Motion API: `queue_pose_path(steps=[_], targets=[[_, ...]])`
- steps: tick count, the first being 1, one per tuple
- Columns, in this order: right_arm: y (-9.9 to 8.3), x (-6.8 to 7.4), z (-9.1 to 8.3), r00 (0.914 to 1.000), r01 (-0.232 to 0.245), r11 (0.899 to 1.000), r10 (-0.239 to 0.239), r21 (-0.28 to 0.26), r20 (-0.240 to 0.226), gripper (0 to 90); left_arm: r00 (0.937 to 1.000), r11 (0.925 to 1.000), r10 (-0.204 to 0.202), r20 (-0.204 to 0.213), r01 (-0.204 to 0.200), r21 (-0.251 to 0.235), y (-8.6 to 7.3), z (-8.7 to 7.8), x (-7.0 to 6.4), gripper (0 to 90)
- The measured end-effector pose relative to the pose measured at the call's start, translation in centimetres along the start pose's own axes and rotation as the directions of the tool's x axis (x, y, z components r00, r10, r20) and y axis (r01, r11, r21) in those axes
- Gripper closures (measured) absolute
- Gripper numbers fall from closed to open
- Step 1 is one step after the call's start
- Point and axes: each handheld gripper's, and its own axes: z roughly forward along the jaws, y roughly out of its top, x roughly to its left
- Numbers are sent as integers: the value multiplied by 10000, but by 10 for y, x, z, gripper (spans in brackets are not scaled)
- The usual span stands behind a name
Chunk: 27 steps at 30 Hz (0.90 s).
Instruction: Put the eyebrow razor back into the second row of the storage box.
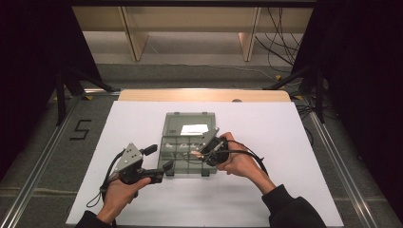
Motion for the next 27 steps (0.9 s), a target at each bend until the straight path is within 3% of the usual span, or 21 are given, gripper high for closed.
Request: queue_pose_path(steps=[25,27], targets=[[-6,3,26,9979,-304,9987,327,419,-558,736,10000,10000,48,-19,-48,87,-1,1,1,191],[-7,2,26,9972,-481,9983,499,322,-552,686,9999,9999,116,-22,-116,102,-1,1,1,192]])
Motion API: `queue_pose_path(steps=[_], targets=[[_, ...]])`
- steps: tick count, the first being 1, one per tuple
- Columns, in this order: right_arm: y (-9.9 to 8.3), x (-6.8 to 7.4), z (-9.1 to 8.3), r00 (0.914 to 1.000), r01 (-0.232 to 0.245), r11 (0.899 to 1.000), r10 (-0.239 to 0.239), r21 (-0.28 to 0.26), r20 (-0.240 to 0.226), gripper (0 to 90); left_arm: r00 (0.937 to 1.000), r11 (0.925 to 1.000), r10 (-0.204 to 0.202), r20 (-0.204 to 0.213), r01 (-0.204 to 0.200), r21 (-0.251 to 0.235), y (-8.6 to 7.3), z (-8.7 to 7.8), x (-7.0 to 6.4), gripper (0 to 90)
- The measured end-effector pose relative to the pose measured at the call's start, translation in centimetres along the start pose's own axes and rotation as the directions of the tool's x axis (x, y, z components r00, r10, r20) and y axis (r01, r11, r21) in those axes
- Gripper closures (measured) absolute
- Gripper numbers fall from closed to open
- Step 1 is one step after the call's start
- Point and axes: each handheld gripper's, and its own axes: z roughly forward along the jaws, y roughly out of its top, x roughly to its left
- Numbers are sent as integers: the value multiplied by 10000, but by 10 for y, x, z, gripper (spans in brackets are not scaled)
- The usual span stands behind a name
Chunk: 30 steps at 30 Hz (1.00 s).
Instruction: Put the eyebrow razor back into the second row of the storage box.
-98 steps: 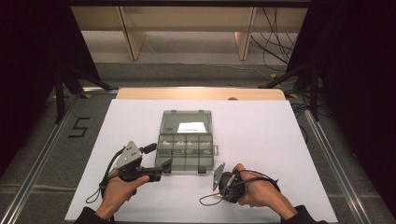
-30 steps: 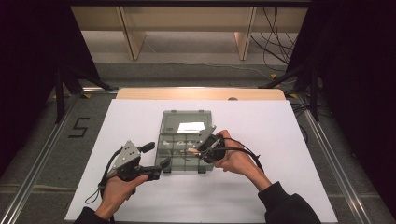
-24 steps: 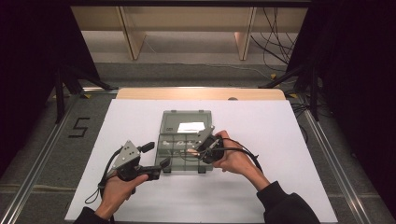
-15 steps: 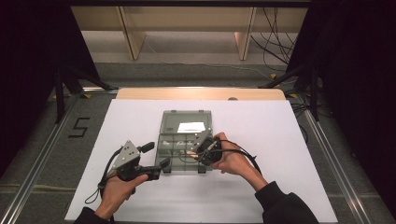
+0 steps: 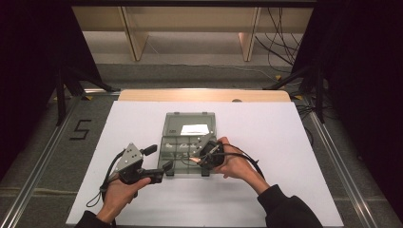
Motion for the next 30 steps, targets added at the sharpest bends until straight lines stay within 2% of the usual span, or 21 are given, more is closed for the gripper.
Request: queue_pose_path(steps=[3,7,8,13,16,17,20,25,27,29,30], targets=[[0,-1,-2,9995,-287,9995,285,-134,-166,630,10000,10000,-1,-21,1,7,0,0,0,193],[0,-4,-7,9990,-447,9982,447,-411,0,554,9999,10000,42,-115,-42,26,0,1,2,195],[0,-5,-8,9983,-585,9970,588,-512,28,534,9998,10000,-85,-154,86,30,-1,1,2,195],[-4,-14,-18,9910,-1289,9854,1320,-1109,213,449,9997,9999,-103,-236,104,31,-1,1,4,195],[-6,-19,-23,9841,-1705,9718,1764,-1629,221,411,9998,9999,-107,-157,106,-25,-2,2,4,195],[-6,-20,-25,9804,-1906,9670,1962,-1693,166,403,9996,9999,-97,-252,99,65,-2,2,4,195],[-8,-24,-29,9744,-2097,9560,2216,-2050,367,377,9995,9999,-110,-290,113,108,-2,2,5,197],[-12,-32,-34,9556,-2678,9247,2908,-2706,481,352,9989,9994,-172,-433,185,289,-4,4,9,210],[-14,-34,-37,9456,-2983,9129,3223,-2787,437,344,9989,9991,-182,-433,198,378,-5,5,10,215],[-16,-38,-39,9401,-3085,9019,3375,-3024,475,335,9989,9989,-184,-429,202,426,-5,5,11,215],[-18,-40,-41,9366,-3235,8976,3487,-2994,334,332,9989,9986,-221,-411,240,463,-5,5,11,214]])
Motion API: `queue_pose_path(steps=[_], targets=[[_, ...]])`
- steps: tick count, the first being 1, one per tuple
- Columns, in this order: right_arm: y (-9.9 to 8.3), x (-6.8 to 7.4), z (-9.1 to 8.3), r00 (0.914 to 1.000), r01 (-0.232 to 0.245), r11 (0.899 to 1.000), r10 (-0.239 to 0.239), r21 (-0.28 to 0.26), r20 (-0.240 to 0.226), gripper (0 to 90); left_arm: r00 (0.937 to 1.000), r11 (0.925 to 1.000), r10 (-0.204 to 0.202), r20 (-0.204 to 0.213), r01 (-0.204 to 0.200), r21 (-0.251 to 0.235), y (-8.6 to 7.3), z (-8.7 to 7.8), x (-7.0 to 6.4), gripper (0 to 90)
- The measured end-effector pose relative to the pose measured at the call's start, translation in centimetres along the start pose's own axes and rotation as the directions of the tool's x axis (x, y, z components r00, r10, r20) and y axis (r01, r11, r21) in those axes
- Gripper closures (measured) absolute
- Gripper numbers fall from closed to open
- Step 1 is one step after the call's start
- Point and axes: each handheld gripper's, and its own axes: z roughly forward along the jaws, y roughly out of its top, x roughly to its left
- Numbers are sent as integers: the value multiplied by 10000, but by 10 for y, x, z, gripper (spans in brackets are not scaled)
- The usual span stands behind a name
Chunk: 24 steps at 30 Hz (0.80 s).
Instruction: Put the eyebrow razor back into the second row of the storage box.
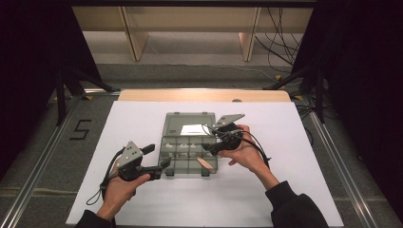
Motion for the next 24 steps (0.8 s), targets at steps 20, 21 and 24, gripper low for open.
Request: queue_pose_path(steps=[20,21,24], targets=[[-12,-34,-8,9852,-1686,9812,1706,-936,143,291,9988,9953,-476,-122,485,834,-6,9,7,213],[-12,-34,-9,9834,-1775,9797,1801,-926,206,289,9989,9950,-441,-145,452,896,-6,9,8,213],[-13,-37,-9,9809,-1912,9773,1937,-913,195,280,9982,9924,-545,-245,569,1096,-7,12,10,213]])
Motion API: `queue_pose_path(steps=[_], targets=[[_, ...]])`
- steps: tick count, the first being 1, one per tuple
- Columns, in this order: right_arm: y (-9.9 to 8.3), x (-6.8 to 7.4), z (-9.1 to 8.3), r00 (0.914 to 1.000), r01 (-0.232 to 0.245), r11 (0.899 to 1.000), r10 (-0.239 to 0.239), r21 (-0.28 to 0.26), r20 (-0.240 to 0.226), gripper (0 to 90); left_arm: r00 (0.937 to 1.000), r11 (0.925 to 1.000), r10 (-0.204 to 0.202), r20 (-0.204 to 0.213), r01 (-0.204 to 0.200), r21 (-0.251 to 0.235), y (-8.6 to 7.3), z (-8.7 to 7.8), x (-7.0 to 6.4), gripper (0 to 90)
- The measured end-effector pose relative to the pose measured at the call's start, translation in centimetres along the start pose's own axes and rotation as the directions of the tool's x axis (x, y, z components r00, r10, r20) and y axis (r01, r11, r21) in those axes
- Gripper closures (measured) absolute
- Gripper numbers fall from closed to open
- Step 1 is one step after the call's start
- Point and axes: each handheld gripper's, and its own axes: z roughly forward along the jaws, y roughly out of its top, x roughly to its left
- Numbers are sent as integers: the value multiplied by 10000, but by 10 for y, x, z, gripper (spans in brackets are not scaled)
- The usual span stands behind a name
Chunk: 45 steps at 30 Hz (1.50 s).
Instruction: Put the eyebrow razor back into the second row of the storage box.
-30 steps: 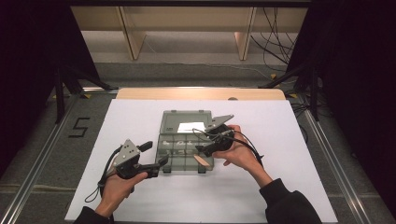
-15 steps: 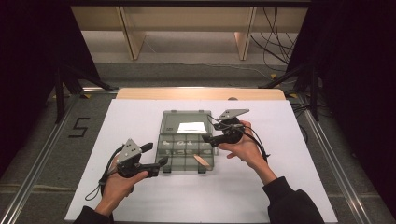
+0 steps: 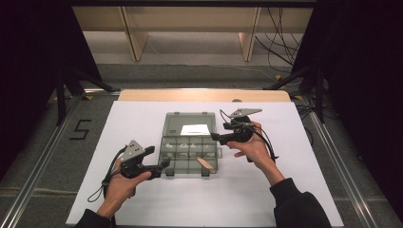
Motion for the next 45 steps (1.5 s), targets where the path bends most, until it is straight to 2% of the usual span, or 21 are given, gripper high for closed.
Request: queue_pose_path(steps=[4,5,7,11,12,16,18,19,20,21,22,23,28,30,34,35,37,40,42,43,45], targets=[[-1,-4,1,9998,-17,9998,21,-173,207,257,9999,9996,-27,-107,30,292,-1,3,3,221],[-1,-6,1,10000,30,10000,-29,-93,78,251,9998,9994,-115,-148,120,337,-2,4,3,228],[-2,-8,1,9999,16,9999,-13,-136,164,236,9997,9986,-91,-245,104,525,-2,6,5,238],[-3,-13,2,9989,-410,9990,414,-164,240,220,9990,9964,-259,-357,287,802,-4,9,6,256],[-3,-15,3,9986,-422,9988,430,-260,305,220,9992,9962,-135,-365,166,849,-4,10,7,260],[-4,-21,4,9980,-526,9983,535,-259,345,220,9988,9939,-235,-419,278,1064,-5,13,7,276],[-4,-23,4,9972,-651,9976,659,-251,365,222,9990,9928,-41,-439,94,1198,-4,13,9,283],[-5,-25,5,9980,-481,9984,493,-303,396,224,9986,9940,-175,-490,227,1072,-4,15,8,288],[-4,-25,5,9969,-693,9972,702,-264,360,226,9986,9933,-153,-501,209,1138,-4,15,9,293],[-4,-26,6,9967,-727,9968,738,-320,338,227,9985,9896,191,-516,-115,1433,-3,14,13,299],[-4,-26,7,9959,-782,9963,797,-349,429,228,9984,9895,150,-554,-68,1442,-4,15,14,305],[-3,-27,7,9955,-892,9953,903,-367,290,230,9978,9924,-197,-638,272,1203,-4,18,13,309],[-4,-29,11,9955,-876,9959,884,-248,331,231,9970,9898,-324,-698,417,1361,-5,22,19,341],[-4,-29,14,9956,-861,9959,870,-265,342,233,9977,9855,-140,-658,249,1677,-5,21,21,351],[-3,-29,18,9951,-937,9954,942,-177,310,238,9974,9834,-211,-693,333,1784,-5,23,22,380],[-3,-29,18,9951,-937,9954,942,-177,310,238,9974,9811,-101,-709,236,1919,-5,23,23,380],[-3,-29,22,9956,-888,9957,895,-255,270,238,9966,9798,-235,-795,387,1964,-6,25,25,393],[-3,-29,22,9956,-883,9961,885,-77,311,238,9961,9799,-365,-802,515,1928,-6,27,27,406],[-3,-30,23,9957,-881,9960,885,-149,285,238,9964,9764,-257,-807,424,2119,-5,27,28,427],[-4,-30,23,9955,-904,9956,911,-227,281,238,9960,9774,-297,-845,467,2061,-6,28,27,433],[-4,-30,23,9951,-939,9954,944,-178,282,238,9962,9714,-209,-843,402,2341,-6,28,27,452]])
